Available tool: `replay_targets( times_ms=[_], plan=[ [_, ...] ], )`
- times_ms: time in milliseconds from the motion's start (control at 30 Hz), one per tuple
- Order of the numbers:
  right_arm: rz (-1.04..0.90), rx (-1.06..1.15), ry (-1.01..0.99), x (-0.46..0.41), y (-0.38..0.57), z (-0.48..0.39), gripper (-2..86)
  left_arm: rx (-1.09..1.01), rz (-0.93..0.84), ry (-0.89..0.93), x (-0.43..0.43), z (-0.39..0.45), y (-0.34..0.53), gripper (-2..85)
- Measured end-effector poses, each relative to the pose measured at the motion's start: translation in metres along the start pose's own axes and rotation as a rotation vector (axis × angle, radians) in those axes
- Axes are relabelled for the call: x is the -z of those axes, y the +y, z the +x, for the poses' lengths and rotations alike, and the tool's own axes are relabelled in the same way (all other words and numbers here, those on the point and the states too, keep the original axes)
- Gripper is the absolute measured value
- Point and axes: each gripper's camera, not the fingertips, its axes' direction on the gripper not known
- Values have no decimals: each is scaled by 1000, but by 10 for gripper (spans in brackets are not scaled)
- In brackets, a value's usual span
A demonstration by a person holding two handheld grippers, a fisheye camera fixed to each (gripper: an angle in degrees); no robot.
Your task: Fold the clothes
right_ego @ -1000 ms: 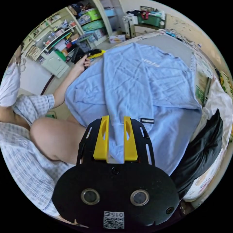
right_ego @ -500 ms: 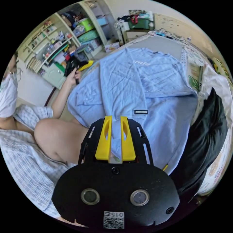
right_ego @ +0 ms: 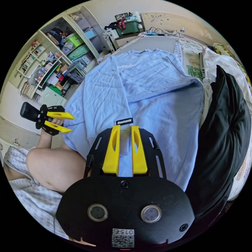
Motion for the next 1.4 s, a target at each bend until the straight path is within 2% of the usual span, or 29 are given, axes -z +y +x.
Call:
replay_targets(
  times_ms=[100,200,333,600,700,833,1100,1233,1400],
  plan=[
    [-6,-1,-30,-4,-2,-1,68,-33,-40,118,-22,11,-18,81],
    [-7,13,-51,-5,-4,-4,63,-40,-72,61,-38,19,-26,62],
    [6,24,-63,-4,-3,-11,50,-54,-117,90,-54,27,-28,50],
    [-3,122,173,2,0,-71,14,-84,-167,84,-72,45,-35,10],
    [-15,139,223,-6,-4,-87,13,-82,-56,89,-61,47,-32,16],
    [-20,137,223,-5,-8,-99,14,-116,-152,48,-78,57,-38,45],
    [-7,117,216,-5,-12,-123,16,-117,-104,-62,-67,63,-46,74],
    [-16,133,251,-9,-14,-139,17,-160,-204,-56,-87,65,-51,37],
    [-38,168,308,-13,-15,-160,15,-186,-206,-46,-81,67,-58,10]
  ],
)
